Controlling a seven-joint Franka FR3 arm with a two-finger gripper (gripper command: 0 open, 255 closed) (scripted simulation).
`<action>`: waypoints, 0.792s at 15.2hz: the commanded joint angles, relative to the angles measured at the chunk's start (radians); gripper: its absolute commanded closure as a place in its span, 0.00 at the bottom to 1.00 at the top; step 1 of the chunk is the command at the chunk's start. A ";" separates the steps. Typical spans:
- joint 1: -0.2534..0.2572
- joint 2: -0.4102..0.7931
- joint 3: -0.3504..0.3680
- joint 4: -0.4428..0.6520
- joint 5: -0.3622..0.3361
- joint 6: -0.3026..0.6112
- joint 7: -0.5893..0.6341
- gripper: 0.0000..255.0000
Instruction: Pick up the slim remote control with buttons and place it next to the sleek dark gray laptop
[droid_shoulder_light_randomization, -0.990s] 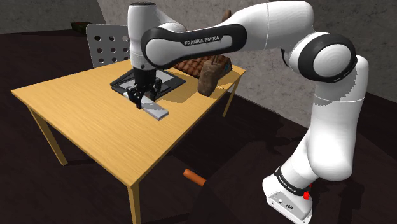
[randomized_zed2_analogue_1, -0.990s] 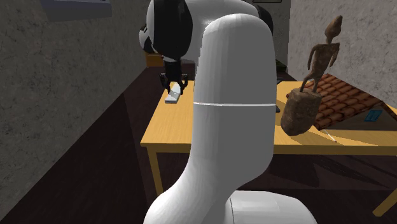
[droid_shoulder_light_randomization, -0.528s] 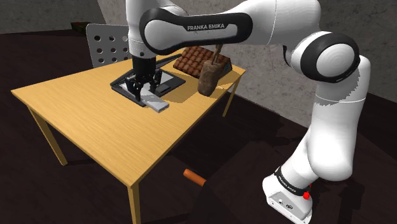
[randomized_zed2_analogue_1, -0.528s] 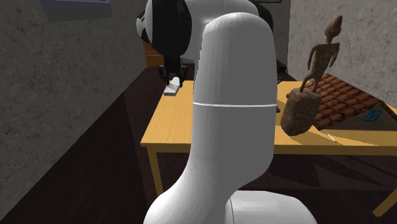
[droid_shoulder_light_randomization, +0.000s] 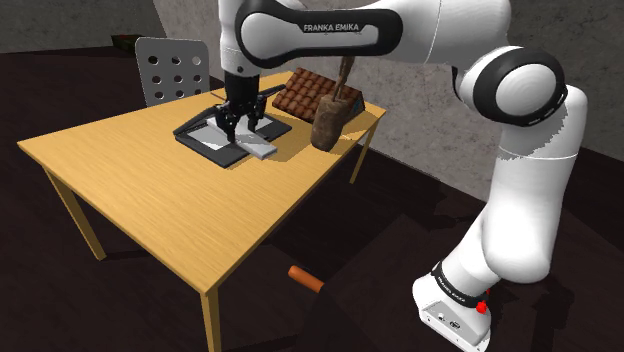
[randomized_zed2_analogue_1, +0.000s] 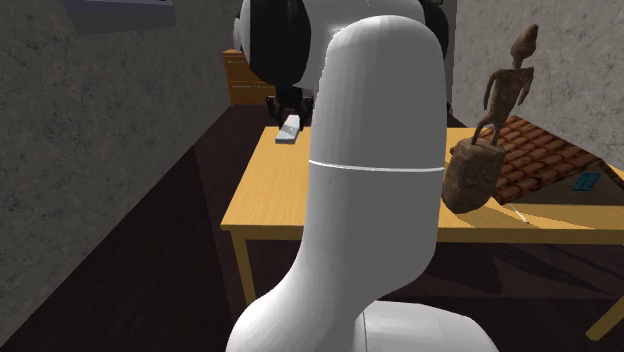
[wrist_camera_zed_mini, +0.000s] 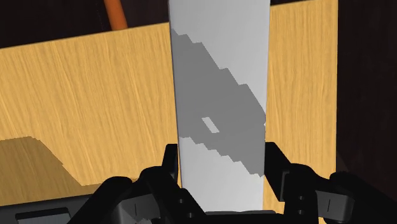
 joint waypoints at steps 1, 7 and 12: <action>-0.025 0.005 -0.011 0.013 0.002 -0.006 -0.039 1.00; -0.109 0.026 -0.046 0.049 0.010 -0.016 -0.161 1.00; -0.172 0.072 -0.075 0.123 0.011 -0.039 -0.259 1.00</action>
